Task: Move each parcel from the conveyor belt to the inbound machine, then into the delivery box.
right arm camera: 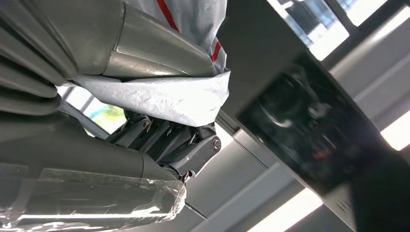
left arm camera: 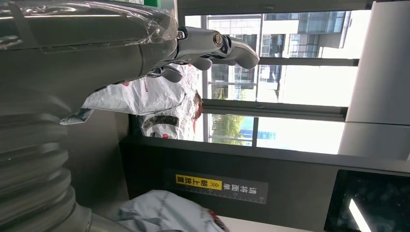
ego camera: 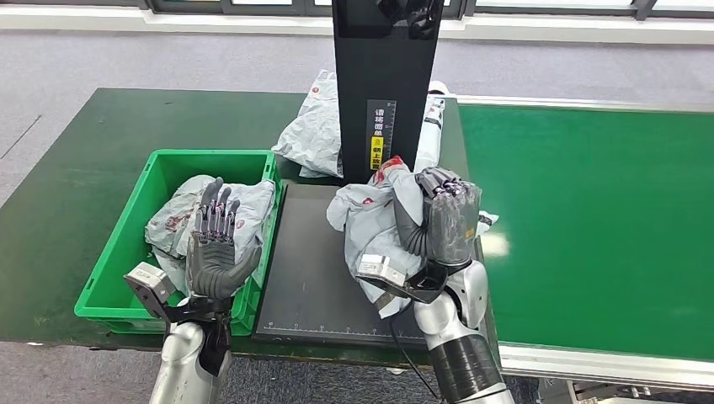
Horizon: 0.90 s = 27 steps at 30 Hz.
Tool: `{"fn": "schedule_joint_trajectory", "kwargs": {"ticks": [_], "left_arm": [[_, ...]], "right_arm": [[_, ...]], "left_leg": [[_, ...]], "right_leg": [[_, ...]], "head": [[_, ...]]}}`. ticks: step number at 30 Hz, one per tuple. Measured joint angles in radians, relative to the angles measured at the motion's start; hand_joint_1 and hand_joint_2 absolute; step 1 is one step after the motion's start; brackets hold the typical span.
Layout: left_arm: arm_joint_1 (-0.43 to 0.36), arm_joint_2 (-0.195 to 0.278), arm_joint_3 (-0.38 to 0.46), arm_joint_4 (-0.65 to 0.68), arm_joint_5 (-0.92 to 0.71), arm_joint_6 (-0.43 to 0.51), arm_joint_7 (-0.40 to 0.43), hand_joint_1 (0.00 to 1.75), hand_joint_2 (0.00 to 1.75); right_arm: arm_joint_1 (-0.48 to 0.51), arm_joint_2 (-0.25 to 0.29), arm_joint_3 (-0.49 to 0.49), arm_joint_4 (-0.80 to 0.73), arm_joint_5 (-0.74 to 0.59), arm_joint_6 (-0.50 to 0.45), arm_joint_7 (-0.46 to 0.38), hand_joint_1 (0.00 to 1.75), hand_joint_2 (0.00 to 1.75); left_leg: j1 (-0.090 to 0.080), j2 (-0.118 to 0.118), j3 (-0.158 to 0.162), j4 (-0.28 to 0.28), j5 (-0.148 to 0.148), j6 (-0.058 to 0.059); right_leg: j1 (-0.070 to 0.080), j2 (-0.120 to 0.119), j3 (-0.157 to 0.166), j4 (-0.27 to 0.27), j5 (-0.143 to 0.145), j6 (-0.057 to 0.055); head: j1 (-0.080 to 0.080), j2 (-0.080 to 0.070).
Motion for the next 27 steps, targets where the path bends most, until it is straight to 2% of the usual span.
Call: {"fn": "schedule_joint_trajectory", "kwargs": {"ticks": [2,3,5,9,22,26,27], "left_arm": [[0.0,0.0,0.0,0.0,0.0,0.003,0.0,0.0,1.75],[0.0,0.0,0.0,0.0,0.0,0.006,0.0,0.0,1.75],[0.0,0.0,-0.001,-0.002,0.0,0.01,0.0,0.0,1.75],[0.001,0.0,-0.001,-0.009,0.001,0.015,0.0,0.0,1.75],[0.001,0.0,-0.001,-0.011,-0.004,0.015,0.0,0.0,1.75],[0.001,0.0,-0.001,-0.011,-0.01,0.015,0.0,0.0,1.75],[0.001,0.0,-0.001,-0.011,-0.011,0.015,0.0,0.0,1.75]], "right_arm": [[0.0,0.0,0.004,-0.011,0.008,0.0,0.0,0.1,1.75],[-0.001,0.0,0.004,-0.006,0.013,0.0,0.002,0.0,1.75],[-0.005,-0.001,0.0,0.027,0.019,0.0,0.005,0.0,1.75],[-0.015,-0.001,-0.018,0.125,-0.022,0.0,0.003,0.0,0.0],[-0.024,0.0,-0.024,0.197,-0.144,-0.001,0.001,0.0,0.0],[-0.024,-0.004,-0.023,0.197,-0.272,0.014,0.001,0.0,0.0],[-0.024,-0.006,-0.023,0.197,-0.306,0.021,0.001,0.0,0.44]], "left_leg": [[0.0,0.0,0.0,0.0,0.0,0.0],[0.0,0.0,0.0,0.0,0.0,0.0],[0.0,0.0,0.0,0.0,0.0,0.0],[0.0,0.0,0.0,0.0,0.0,0.0],[0.0,0.0,0.0,0.0,0.0,0.0],[0.0,0.0,0.0,0.0,0.0,0.0],[0.0,0.0,0.0,0.0,0.0,0.0]], "right_leg": [[0.0,0.0,0.0,0.0,0.0,0.0],[0.0,0.0,0.0,0.0,0.0,0.0],[0.0,0.0,0.0,0.0,0.0,0.0],[0.0,0.0,0.001,0.0,0.0,0.0],[0.0,0.0,0.0,0.0,0.0,0.0],[0.0,0.0,0.0,0.0,0.0,0.0],[0.0,0.0,0.0,0.0,0.0,0.0]], "head": [[0.0,0.0],[0.0,0.0],[0.0,0.0],[0.0,0.0],[0.0,0.0],[0.0,0.0],[0.0,0.0]]}}
